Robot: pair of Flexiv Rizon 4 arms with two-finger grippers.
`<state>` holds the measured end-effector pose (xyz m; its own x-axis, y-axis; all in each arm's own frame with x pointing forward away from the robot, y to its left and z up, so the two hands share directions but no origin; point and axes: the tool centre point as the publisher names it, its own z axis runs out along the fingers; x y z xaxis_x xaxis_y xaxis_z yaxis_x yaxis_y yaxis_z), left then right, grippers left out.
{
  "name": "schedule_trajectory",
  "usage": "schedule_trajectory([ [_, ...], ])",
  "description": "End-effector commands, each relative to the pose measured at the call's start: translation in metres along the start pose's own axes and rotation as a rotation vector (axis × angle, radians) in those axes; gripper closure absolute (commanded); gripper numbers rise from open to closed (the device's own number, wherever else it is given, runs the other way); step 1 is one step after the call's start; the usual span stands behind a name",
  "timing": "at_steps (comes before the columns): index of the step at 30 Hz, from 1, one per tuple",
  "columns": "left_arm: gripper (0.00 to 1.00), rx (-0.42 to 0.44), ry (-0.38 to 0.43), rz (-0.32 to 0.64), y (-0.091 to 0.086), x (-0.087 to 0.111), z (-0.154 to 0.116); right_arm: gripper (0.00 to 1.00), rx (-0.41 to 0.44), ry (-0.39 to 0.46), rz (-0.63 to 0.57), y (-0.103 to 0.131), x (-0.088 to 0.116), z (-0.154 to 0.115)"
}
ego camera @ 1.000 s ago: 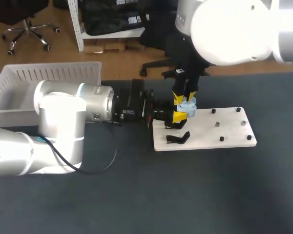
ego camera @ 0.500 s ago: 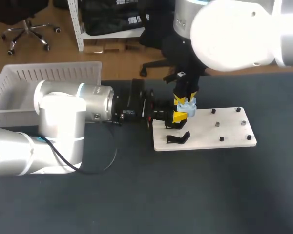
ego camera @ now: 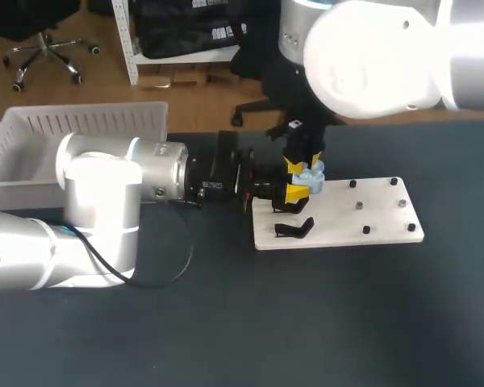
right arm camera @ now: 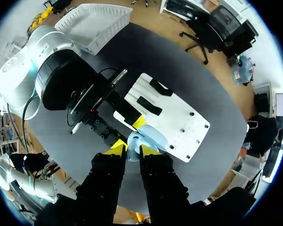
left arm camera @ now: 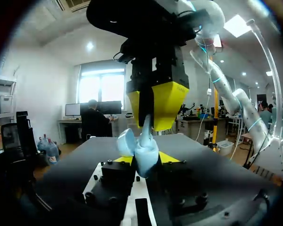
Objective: Pick up each earbud case from the left stands, insert the matching earbuds, close the lid, and place the case in the box.
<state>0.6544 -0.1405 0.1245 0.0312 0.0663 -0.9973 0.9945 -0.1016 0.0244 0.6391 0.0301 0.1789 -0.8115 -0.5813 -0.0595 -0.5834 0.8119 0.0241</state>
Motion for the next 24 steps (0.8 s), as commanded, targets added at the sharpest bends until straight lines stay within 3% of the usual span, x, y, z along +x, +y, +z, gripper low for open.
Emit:
schedule_trajectory([
  [1, 1.00, -0.005, -0.004, 0.004, -0.0008, 0.0012, 0.0006, 1.00, 0.000, 0.004, -0.002, 0.0002, -0.0016, 0.0000],
  [24, 1.00, -0.005, -0.004, 0.004, -0.0008, 0.0012, 0.0006, 1.00, 0.004, 0.021, 0.005, -0.0033, -0.0037, 0.0062],
])
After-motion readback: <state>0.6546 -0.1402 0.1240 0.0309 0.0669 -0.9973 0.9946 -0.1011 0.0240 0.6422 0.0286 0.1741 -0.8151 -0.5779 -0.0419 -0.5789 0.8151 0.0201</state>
